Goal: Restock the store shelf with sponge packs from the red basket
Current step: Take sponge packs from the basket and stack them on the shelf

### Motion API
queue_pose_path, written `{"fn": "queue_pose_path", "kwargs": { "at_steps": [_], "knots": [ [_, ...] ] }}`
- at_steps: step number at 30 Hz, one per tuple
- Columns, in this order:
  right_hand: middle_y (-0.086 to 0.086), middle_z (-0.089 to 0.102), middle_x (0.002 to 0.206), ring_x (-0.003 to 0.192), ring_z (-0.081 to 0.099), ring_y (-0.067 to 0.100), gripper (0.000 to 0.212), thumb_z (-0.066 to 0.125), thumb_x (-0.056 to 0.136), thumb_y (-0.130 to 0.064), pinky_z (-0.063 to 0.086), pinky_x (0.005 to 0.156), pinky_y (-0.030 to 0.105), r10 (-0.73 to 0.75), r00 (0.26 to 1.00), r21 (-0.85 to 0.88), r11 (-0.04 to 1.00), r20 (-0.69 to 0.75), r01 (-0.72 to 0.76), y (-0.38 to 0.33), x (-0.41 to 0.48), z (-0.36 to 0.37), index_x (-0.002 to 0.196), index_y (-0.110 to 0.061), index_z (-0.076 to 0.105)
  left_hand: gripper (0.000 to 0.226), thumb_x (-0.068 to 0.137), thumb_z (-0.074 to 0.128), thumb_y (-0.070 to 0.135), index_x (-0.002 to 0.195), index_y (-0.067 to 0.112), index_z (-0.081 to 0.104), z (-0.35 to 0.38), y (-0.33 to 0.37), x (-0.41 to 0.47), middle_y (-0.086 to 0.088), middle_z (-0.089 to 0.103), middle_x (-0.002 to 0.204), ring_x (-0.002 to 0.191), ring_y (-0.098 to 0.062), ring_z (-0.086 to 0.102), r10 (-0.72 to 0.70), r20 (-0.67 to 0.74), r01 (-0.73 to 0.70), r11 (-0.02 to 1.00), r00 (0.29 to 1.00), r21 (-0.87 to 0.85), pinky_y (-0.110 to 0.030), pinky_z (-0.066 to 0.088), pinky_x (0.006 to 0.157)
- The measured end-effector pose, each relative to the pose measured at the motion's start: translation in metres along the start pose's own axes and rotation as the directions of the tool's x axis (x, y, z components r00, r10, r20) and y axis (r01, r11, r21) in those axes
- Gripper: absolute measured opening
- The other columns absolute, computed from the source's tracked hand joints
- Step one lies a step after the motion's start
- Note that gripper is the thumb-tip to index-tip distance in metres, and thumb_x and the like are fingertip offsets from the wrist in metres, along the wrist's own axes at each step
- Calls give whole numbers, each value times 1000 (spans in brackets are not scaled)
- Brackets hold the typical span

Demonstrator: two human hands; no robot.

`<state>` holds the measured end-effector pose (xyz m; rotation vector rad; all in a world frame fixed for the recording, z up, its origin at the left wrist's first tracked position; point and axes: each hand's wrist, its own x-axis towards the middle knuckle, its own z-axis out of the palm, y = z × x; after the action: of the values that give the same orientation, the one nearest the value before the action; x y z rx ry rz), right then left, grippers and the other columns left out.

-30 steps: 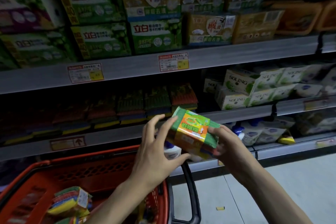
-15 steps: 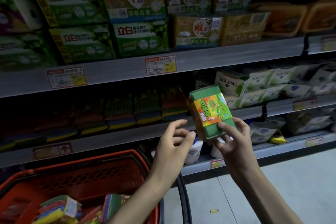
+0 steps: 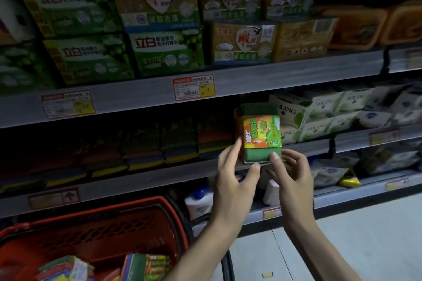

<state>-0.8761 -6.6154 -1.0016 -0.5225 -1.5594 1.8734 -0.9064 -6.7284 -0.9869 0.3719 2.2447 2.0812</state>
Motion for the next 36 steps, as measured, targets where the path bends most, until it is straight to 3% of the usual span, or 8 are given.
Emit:
{"fn": "queue_pose_path", "kwargs": {
  "at_steps": [2,7,13,21,23,27,30,36],
  "knots": [
    [-4,75,106,104,71,12,18,72,95,-20,58,96,46,-18,1000,-43,999,-17,17,3,5,1,112,-20,67,61,96,68,19,151,39,48,6,1,6,22,41,136,120,11,52,-34,-20,33,999,999,-14,-19,50,102],
    [-9,77,103,102,72,7,16,75,93,-18,58,95,38,-64,997,-65,996,-42,61,8,17,6,106,-27,72,62,90,67,28,145,50,48,19,-6,13,23,45,145,135,-2,49,-83,-105,73,993,991,-95,-38,45,114],
    [-5,78,104,102,72,9,18,76,93,-23,59,93,37,-99,992,-150,985,-79,87,14,29,11,110,-28,74,52,97,65,12,141,38,53,23,-19,16,15,58,144,136,-2,49,-131,-160,103,980,978,-170,-33,41,117],
    [-9,77,108,106,70,5,23,77,92,-33,58,95,41,-108,989,-234,969,-105,81,18,37,21,114,-27,75,49,99,61,7,143,29,54,26,-21,22,5,55,147,133,-5,52,-226,-128,186,946,966,-266,0,45,76],
    [-10,76,108,106,70,4,24,76,92,-32,58,97,39,-97,989,-228,971,-115,69,18,39,24,115,-26,75,52,99,62,9,147,27,52,28,-19,24,6,54,148,131,-3,53,-232,-131,189,942,964,-277,-4,47,82],
    [-10,75,109,106,69,2,25,75,93,-28,56,99,35,-83,988,-215,975,-127,55,16,42,29,118,-22,74,55,90,64,19,143,28,55,32,-16,26,10,59,144,137,-6,51,-239,-159,185,938,958,-293,-32,42,115],
    [-8,75,114,110,68,3,30,74,94,-26,54,103,36,-88,988,-225,973,-128,57,17,45,32,123,-18,74,46,96,61,6,131,34,56,37,-11,26,14,62,136,127,5,54,-262,-183,193,926,948,-324,-24,42,109],
    [-7,74,118,114,67,8,32,70,96,-28,53,103,43,-80,993,-298,953,-89,51,23,49,33,126,-18,73,55,98,60,13,151,26,47,44,-6,26,16,52,146,129,7,46,-296,-176,235,925,939,-298,-17,38,102]
  ]
}}
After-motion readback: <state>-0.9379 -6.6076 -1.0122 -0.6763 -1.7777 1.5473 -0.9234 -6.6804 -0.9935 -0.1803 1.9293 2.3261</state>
